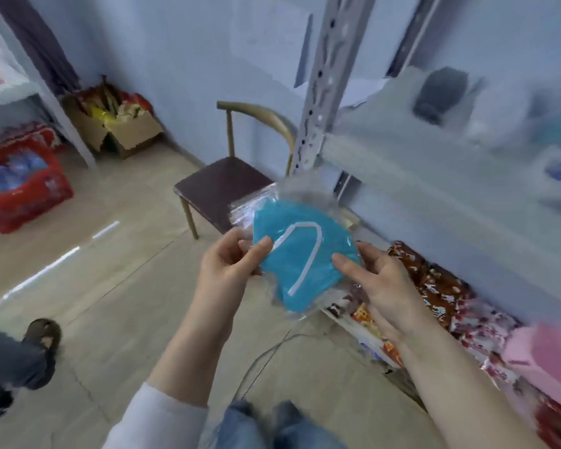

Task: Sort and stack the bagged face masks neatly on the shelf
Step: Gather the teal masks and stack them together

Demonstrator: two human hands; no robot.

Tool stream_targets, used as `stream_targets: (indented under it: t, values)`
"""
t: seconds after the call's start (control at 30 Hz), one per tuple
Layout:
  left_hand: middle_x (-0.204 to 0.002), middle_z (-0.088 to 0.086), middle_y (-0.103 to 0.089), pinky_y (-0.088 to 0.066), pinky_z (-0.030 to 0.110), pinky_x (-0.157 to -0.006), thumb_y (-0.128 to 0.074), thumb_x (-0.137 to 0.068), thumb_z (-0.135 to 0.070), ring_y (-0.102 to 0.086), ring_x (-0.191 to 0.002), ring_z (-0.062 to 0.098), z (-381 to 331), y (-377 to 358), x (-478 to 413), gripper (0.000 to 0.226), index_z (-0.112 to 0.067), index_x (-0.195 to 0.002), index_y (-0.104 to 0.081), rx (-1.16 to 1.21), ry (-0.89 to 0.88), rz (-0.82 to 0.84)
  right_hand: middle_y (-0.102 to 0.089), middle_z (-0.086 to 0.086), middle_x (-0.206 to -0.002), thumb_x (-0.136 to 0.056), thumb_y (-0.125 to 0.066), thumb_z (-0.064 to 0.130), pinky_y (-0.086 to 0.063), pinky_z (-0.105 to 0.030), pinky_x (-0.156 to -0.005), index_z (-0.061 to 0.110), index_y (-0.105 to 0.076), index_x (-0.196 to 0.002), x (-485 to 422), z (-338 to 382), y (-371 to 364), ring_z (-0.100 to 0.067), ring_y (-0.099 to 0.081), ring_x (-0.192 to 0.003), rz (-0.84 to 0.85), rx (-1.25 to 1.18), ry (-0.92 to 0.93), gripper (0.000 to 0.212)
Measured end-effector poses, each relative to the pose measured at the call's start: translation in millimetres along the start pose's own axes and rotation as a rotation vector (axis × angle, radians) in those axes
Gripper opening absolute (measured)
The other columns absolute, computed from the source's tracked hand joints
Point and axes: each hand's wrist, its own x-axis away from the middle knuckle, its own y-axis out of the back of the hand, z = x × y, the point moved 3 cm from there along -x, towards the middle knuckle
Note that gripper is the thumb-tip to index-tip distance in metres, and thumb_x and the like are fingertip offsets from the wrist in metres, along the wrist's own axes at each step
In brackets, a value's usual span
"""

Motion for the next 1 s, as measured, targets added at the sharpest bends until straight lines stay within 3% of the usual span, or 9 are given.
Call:
stream_targets:
  t: [0.1, 0.13, 0.27, 0.37, 0.5, 0.67, 0.77, 0.87, 1.0]
  values:
    - [-0.085, 0.014, -0.062, -0.047, 0.037, -0.078, -0.068, -0.074, -0.031, -0.056, -0.078, 0.024, -14, -45, -26, 0.011, -0.02, -0.078, -0.067, -0.036, -0.02, 0.163, -0.072, 0.006, -0.082, -0.067, -0.069, 0.026, -0.056, -0.045, -0.079, 0.019, -0.067, -0.088, 11, 23, 35, -0.033, -0.066, -0.084, -0.182, -0.015, 0.067, 0.022]
    - [-0.085, 0.016, -0.062, -0.047, 0.037, -0.078, -0.067, -0.076, -0.028, -0.056, -0.078, 0.025, -16, -62, -33, 0.015, -0.014, -0.082, -0.067, -0.043, -0.024, 0.208, -0.072, 0.006, -0.082, -0.063, -0.069, 0.03, -0.056, -0.046, -0.081, 0.019, -0.067, -0.088, 16, 29, 48, -0.032, -0.066, -0.086, -0.236, -0.028, 0.085, 0.028]
    - [-0.086, 0.023, -0.06, -0.047, 0.031, -0.072, -0.065, -0.085, -0.017, -0.056, -0.075, 0.024, -21, -138, -47, 0.018, 0.0, -0.086, -0.061, -0.082, -0.047, 0.373, -0.073, 0.005, -0.08, -0.062, -0.067, 0.025, -0.053, -0.019, -0.061, 0.014, -0.066, -0.091, 38, 51, 104, -0.007, -0.069, -0.076, -0.383, -0.133, 0.171, 0.03]
    - [-0.079, 0.02, -0.06, -0.047, 0.026, -0.067, -0.064, -0.086, -0.015, -0.057, -0.072, 0.023, -21, -196, -46, 0.013, -0.004, -0.08, -0.061, -0.073, -0.05, 0.49, -0.073, 0.0, -0.085, -0.058, -0.074, 0.032, -0.054, -0.019, -0.063, 0.013, -0.068, -0.088, 58, 58, 150, -0.011, -0.069, -0.08, -0.484, -0.192, 0.174, 0.036]
    - [-0.092, 0.033, -0.058, -0.048, 0.043, -0.077, -0.066, -0.082, -0.025, -0.058, -0.078, 0.032, -13, -275, -37, 0.035, 0.007, -0.094, -0.059, -0.114, -0.069, 0.603, -0.073, -0.001, -0.092, -0.026, -0.086, 0.06, -0.055, -0.024, -0.066, 0.016, -0.069, -0.093, 83, 64, 212, -0.014, -0.07, -0.086, -0.613, -0.208, 0.212, 0.081]
    - [-0.097, 0.032, -0.059, -0.052, 0.051, -0.084, -0.063, -0.076, -0.045, -0.059, -0.094, 0.045, -5, -356, -21, 0.057, 0.006, -0.101, -0.06, -0.224, -0.098, 0.685, -0.073, -0.005, -0.095, -0.039, -0.084, 0.054, -0.055, -0.035, -0.08, 0.011, -0.065, -0.101, 101, 68, 276, -0.019, -0.069, -0.092, -0.669, -0.263, 0.204, 0.078]
    - [-0.097, 0.021, -0.065, -0.057, 0.036, -0.08, -0.06, -0.085, -0.035, -0.065, -0.092, 0.031, -5, -388, -26, 0.03, -0.009, -0.099, -0.063, -0.239, -0.099, 0.687, -0.071, -0.009, -0.098, -0.055, -0.076, 0.041, -0.052, -0.04, -0.088, 0.01, -0.065, -0.098, 96, 77, 305, -0.022, -0.067, -0.094, -0.696, -0.306, 0.18, 0.054]
    - [-0.09, 0.024, -0.062, -0.054, 0.025, -0.069, -0.058, -0.089, -0.029, -0.062, -0.081, 0.019, -11, -413, -40, 0.027, -0.005, -0.1, -0.06, -0.226, -0.095, 0.736, -0.073, -0.005, -0.094, -0.068, -0.068, 0.03, -0.053, -0.033, -0.083, 0.01, -0.067, -0.096, 84, 83, 328, -0.017, -0.067, -0.093, -0.708, -0.344, 0.164, 0.035]
    - [-0.083, -0.003, -0.067, -0.053, 0.022, -0.071, -0.056, -0.084, -0.036, -0.063, -0.08, 0.01, -20, -440, -59, 0.029, -0.013, -0.101, -0.06, -0.15, -0.096, 0.837, -0.073, -0.005, -0.091, -0.083, -0.062, 0.017, -0.057, -0.025, -0.069, 0.008, -0.066, -0.096, 62, 97, 349, -0.013, -0.068, -0.086, -0.668, -0.507, 0.158, 0.016]
